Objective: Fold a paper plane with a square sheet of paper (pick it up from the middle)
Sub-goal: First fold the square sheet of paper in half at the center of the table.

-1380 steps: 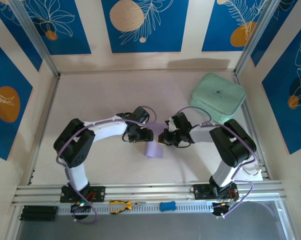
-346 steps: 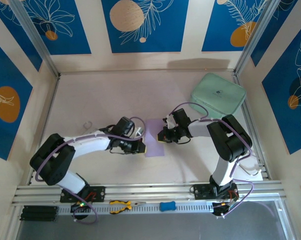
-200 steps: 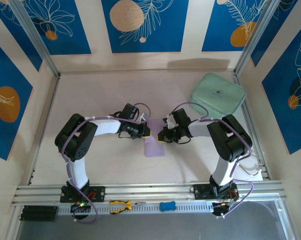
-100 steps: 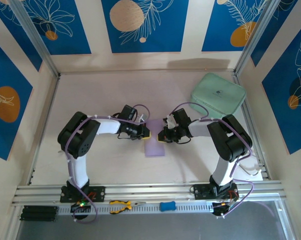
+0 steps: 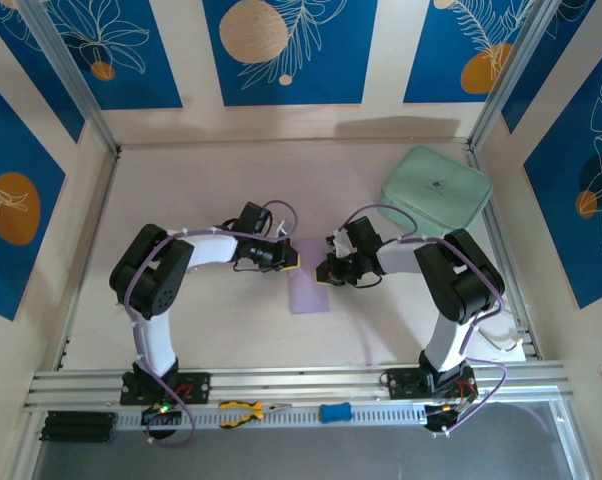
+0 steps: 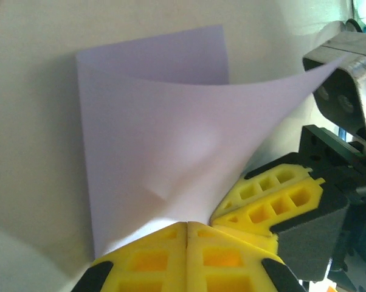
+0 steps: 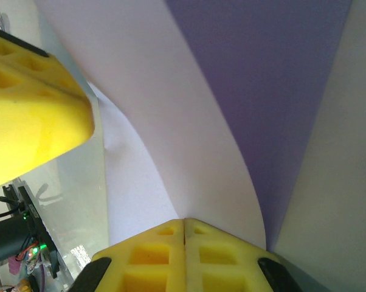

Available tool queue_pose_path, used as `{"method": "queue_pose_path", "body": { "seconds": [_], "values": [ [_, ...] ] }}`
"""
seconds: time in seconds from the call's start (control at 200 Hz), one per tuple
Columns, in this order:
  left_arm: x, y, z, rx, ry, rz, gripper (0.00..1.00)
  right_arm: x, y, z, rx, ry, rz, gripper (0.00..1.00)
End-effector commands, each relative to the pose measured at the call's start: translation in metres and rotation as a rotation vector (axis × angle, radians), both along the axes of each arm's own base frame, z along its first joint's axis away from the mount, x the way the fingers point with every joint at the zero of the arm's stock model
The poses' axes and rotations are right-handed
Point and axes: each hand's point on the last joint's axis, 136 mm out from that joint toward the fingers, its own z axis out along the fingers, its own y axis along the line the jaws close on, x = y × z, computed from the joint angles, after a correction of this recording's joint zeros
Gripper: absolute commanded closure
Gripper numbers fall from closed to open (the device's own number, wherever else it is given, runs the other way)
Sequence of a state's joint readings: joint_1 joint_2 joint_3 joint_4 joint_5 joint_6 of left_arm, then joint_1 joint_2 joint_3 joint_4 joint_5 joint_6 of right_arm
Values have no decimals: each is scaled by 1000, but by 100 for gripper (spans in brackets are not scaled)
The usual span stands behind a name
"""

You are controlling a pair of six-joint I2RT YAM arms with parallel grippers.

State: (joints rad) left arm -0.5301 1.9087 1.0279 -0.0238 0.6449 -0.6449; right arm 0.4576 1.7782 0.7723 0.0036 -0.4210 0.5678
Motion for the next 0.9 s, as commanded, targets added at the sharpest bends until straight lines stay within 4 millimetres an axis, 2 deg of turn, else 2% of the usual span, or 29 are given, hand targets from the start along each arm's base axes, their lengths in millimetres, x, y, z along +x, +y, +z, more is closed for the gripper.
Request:
{"method": "queue_pose_path", "body": {
  "seconds": [0.0, 0.155, 0.25, 0.55, 0.72, 0.895],
  "values": [
    [9, 11, -19, 66, 13, 23, 100, -28, -35, -42, -179, 121, -31, 100],
    [2, 23, -41, 134, 69, 35, 100, -28, -34, -41, -178, 119, -30, 100],
    [2, 25, -43, 152, 84, 39, 100, -28, -34, -41, -179, 118, -30, 100],
    [23, 7, 2, 81, 19, -2, 100, -27, -35, -41, -179, 118, -34, 100],
    [29, 10, -12, 105, 29, -1, 100, -27, -35, -41, -179, 121, -37, 100],
    [28, 20, -40, 155, 72, 8, 100, -28, -35, -41, -179, 122, -36, 100]
  ]
}}
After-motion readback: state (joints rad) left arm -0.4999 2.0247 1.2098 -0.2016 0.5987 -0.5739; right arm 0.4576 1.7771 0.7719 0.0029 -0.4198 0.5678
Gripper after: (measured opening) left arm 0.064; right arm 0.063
